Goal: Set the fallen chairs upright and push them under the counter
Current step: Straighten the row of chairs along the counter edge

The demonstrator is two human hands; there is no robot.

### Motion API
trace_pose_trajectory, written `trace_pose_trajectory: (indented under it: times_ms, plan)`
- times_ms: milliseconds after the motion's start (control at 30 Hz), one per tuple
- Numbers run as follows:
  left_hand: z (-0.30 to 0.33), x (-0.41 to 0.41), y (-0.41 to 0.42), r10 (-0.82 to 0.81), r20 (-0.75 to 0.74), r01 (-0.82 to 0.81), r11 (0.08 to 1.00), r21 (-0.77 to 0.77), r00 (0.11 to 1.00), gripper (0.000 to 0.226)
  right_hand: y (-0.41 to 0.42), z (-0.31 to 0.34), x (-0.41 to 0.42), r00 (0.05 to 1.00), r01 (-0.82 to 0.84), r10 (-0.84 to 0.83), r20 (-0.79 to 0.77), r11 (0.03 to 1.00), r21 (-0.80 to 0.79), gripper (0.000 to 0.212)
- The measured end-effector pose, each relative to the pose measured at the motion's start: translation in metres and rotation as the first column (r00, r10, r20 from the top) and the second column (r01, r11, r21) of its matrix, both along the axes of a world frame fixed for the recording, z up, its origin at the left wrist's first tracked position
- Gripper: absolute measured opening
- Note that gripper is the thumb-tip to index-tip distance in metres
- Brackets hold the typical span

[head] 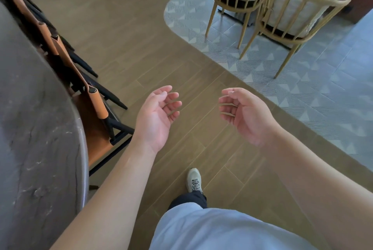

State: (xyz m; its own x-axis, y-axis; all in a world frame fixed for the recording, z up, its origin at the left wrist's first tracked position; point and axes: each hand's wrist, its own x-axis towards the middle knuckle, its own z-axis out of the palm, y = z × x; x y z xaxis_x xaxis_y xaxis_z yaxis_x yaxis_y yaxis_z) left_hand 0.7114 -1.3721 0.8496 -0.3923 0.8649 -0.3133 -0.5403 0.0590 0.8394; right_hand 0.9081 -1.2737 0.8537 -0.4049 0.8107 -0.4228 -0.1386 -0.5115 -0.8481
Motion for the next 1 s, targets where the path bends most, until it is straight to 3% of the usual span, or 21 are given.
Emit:
trace_pose_trajectory:
  times_ms: [433, 1000]
  plan:
    - [0.013, -0.071, 0.115, 0.060, -0.020, -0.060, 0.998, 0.012, 0.998, 0.025, 0.128, 0.010, -0.084, 0.996, -0.081, 0.082, -0.034, 0.996, 0.037, 0.015]
    - [0.018, -0.065, 0.287, 0.379, -0.126, -0.389, 0.919, -0.064, 0.917, 0.026, 0.361, -0.004, -0.137, 0.913, -0.407, 0.406, -0.046, 0.913, -0.012, 0.014]
